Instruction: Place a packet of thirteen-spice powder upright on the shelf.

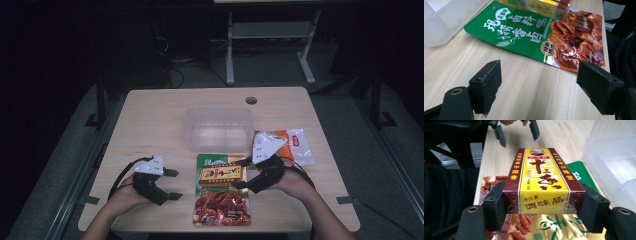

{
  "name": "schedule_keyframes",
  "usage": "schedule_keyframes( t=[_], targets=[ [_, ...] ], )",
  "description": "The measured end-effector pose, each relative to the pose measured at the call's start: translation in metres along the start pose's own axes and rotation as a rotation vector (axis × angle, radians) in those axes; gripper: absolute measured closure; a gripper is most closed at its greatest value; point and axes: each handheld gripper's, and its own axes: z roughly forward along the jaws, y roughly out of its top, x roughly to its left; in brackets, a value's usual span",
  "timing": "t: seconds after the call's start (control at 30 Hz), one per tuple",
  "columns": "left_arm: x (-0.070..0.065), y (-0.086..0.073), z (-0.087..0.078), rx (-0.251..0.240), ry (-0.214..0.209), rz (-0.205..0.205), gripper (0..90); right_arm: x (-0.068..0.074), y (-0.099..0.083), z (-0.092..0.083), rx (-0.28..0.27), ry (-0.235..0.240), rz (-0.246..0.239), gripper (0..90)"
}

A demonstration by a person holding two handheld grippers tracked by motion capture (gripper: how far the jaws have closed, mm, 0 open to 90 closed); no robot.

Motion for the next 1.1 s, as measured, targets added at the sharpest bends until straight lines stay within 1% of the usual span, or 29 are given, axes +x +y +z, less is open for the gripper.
schedule_keyframes(
  t=[0.03, 0.07, 0.1, 0.13, 0.17, 0.23, 0.27, 0.3, 0.33, 0.43, 0.47, 0.57, 0.6, 0.63, 0.7, 0.73, 0.87, 0.9, 0.93, 1.1],
  targets=[
    [0.000, 0.000, 0.000, -0.008, 0.004, -0.011, 19.8, -0.002, 0.002, -0.002, 0.002, -0.017, -0.013, 32.0],
    [0.000, -0.001, 0.001, -0.014, 0.005, -0.019, 19.8, -0.003, 0.003, -0.003, -0.002, -0.022, -0.006, 31.9],
    [0.000, -0.001, 0.001, -0.017, 0.009, -0.019, 19.8, -0.005, 0.005, -0.004, 0.000, -0.020, -0.004, 32.0],
    [0.000, -0.001, 0.001, -0.017, 0.009, -0.019, 19.8, -0.007, 0.007, -0.006, 0.003, -0.030, -0.011, 32.0],
    [0.000, -0.001, 0.000, -0.009, 0.015, -0.006, 19.8, -0.010, 0.009, -0.007, -0.001, -0.037, -0.012, 32.0],
    [-0.001, -0.001, 0.001, -0.011, 0.015, -0.010, 19.9, -0.011, 0.011, -0.009, -0.002, -0.045, -0.004, 31.9],
    [0.000, -0.001, 0.001, -0.007, 0.016, 0.003, 19.9, -0.014, 0.013, -0.011, -0.006, -0.047, -0.003, 32.0],
    [-0.001, -0.001, 0.001, -0.007, 0.018, 0.002, 20.0, -0.016, 0.015, -0.013, -0.004, -0.056, -0.008, 32.0],
    [0.000, -0.001, 0.001, 0.001, 0.022, 0.011, 20.3, -0.021, 0.020, -0.015, 0.001, -0.067, -0.016, 31.9],
    [-0.001, -0.001, 0.003, 0.001, 0.032, 0.006, 20.5, -0.025, 0.025, -0.017, 0.003, -0.073, -0.020, 31.9],
    [0.000, -0.001, 0.003, 0.009, 0.038, 0.007, 20.5, -0.028, 0.029, -0.018, -0.002, -0.075, -0.020, 31.9],
    [0.000, -0.002, 0.003, 0.006, 0.039, 0.002, 20.6, -0.032, 0.033, -0.019, 0.002, -0.081, -0.022, 31.9],
    [0.000, -0.003, 0.002, -0.002, 0.044, 0.002, 21.2, -0.035, 0.039, -0.019, 0.012, -0.085, -0.022, 31.9],
    [0.001, -0.004, 0.001, -0.011, 0.039, -0.007, 21.3, -0.036, 0.040, -0.019, 0.018, -0.089, -0.027, 31.9],
    [0.001, -0.004, 0.001, -0.010, 0.042, -0.011, 21.4, -0.038, 0.043, -0.019, 0.021, -0.093, -0.030, 31.9],
    [0.002, -0.004, 0.000, -0.007, 0.044, -0.007, 21.4, -0.042, 0.048, -0.020, 0.021, -0.101, -0.027, 31.9],
    [0.002, -0.004, 0.000, -0.008, 0.047, -0.007, 21.4, -0.051, 0.055, -0.021, 0.032, -0.112, -0.029, 31.9],
    [0.002, -0.004, 0.000, -0.008, 0.047, -0.007, 21.4, -0.051, 0.055, -0.021, 0.032, -0.112, -0.029, 31.9],
    [0.002, -0.005, 0.000, -0.001, 0.054, -0.006, 21.4, -0.055, 0.059, -0.020, 0.046, -0.120, -0.035, 31.9],
    [0.003, -0.006, 0.002, 0.006, 0.055, -0.011, 21.5, -0.065, 0.070, -0.017, 0.063, -0.140, -0.043, 31.9]
  ],
)
